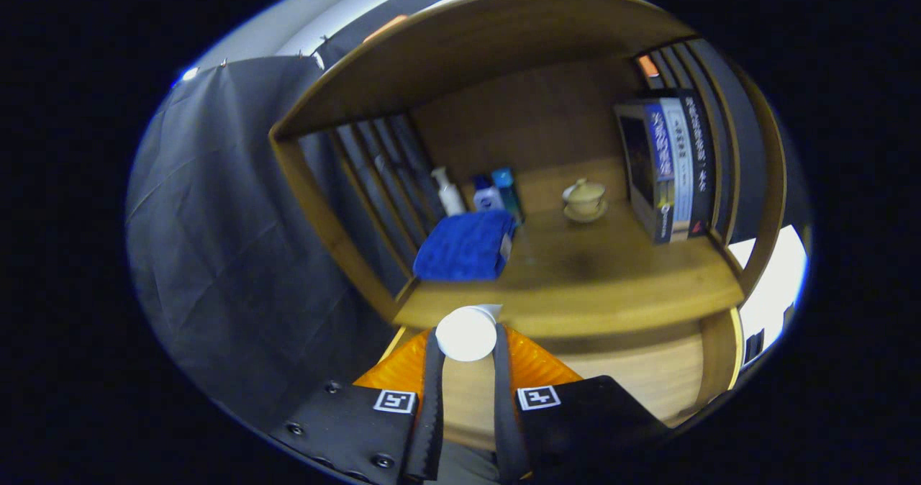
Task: Pull open the drawer, take out the items inside it, and place them on the countertop above the cabinet.
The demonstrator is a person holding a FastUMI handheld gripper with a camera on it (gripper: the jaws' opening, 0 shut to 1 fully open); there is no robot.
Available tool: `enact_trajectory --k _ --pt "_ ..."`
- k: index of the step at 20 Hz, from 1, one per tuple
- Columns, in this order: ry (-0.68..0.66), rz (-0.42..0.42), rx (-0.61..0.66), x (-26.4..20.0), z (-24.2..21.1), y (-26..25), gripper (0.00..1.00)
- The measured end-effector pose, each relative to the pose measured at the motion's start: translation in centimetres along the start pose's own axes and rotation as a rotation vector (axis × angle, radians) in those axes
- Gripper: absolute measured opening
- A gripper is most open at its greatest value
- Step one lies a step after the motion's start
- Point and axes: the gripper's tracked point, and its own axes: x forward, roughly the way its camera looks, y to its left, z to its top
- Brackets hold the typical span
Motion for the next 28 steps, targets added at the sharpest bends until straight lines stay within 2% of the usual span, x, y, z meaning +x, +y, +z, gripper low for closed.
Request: enact_trajectory --k 4,9,12,16,24,28 --pt "-0.069 -0.141 0.005 4.7 2.1 -5.3 0.38" --pt "-0.115 -0.294 -0.027 9.1 1.4 -9.8 0.38" --pt "-0.116 -0.322 -0.001 10.5 0.6 -10.5 0.38" --pt "-0.120 -0.372 -0.044 12.0 0.1 -11.2 0.40" --pt "-0.016 -0.414 -0.045 13.8 -4.8 -12.1 0.46" --pt "-0.044 -0.426 -0.048 14.0 -4.6 -12.4 0.50"
